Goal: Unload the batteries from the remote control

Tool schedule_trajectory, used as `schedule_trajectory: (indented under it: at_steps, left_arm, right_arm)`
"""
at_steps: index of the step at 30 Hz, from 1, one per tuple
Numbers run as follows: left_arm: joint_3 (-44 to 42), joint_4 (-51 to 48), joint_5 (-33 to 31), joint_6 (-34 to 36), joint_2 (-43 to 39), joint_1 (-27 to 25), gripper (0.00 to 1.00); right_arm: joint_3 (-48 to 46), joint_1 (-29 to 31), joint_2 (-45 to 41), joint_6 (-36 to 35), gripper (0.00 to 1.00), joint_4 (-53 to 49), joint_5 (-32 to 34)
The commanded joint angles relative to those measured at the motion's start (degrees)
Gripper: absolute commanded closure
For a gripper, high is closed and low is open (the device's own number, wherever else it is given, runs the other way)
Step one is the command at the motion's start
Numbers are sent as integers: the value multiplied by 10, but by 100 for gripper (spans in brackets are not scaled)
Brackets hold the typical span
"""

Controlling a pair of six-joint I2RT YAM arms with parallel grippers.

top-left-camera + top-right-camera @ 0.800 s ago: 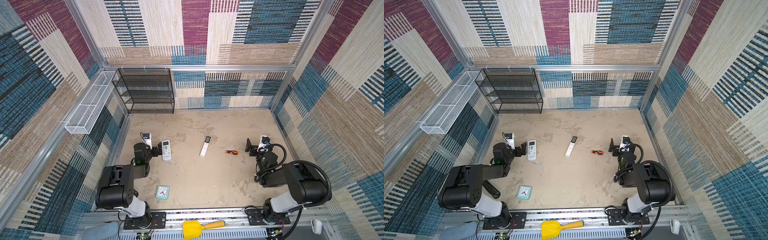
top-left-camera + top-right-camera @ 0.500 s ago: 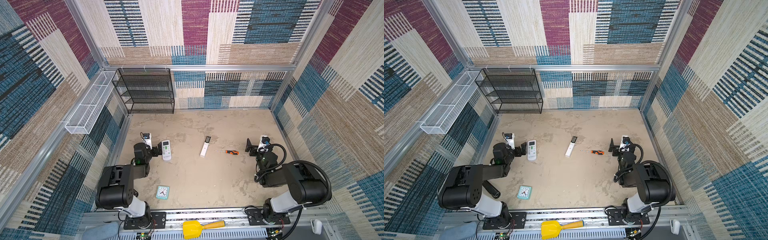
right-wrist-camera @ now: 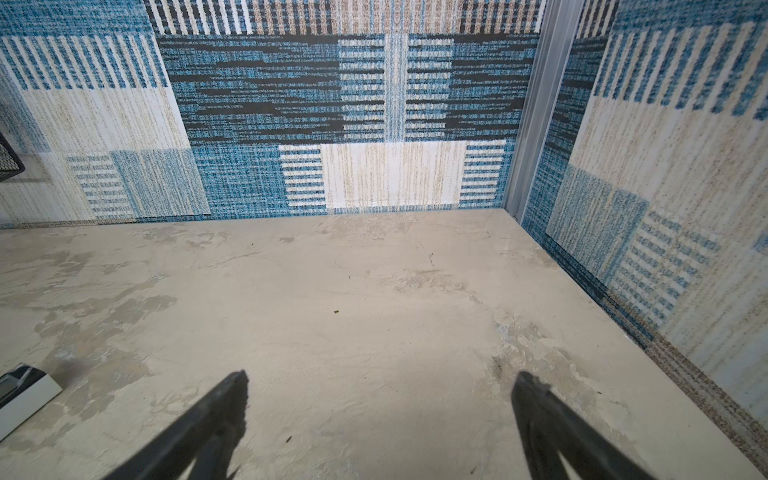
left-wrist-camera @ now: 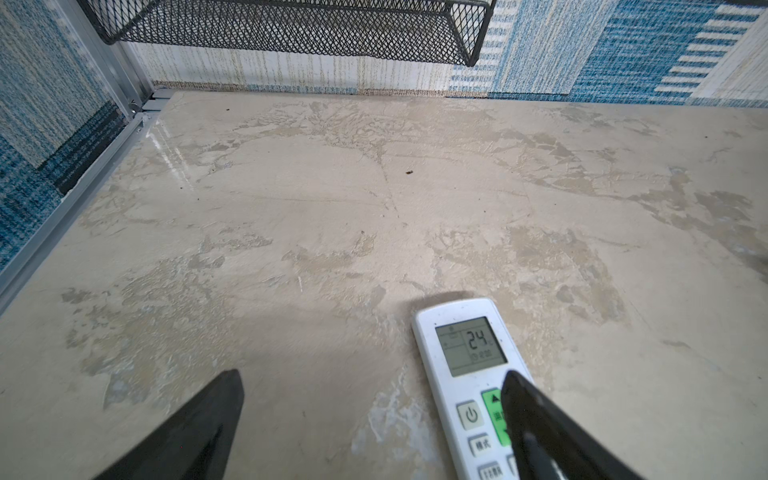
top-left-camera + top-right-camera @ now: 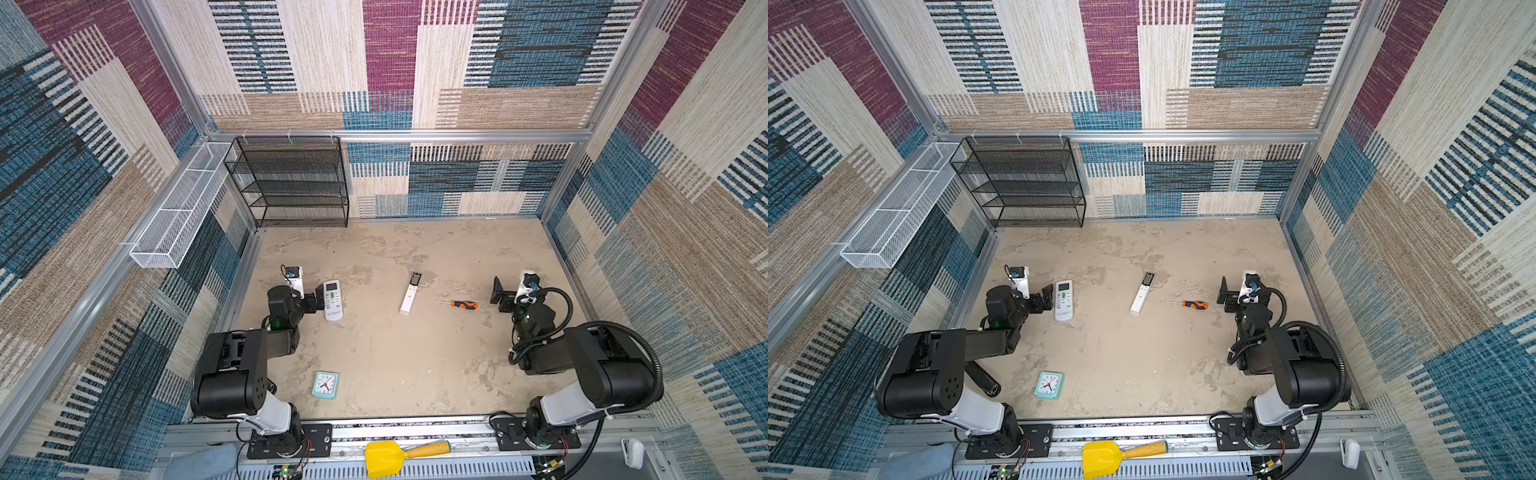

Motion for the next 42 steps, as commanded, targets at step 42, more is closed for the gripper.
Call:
schedule_trajectory:
  at_steps: [42]
  left_arm:
    - [154,-413,-13,-141,-208,-16,1]
  right_arm:
    - [254,1,-159,148,0,-567,9]
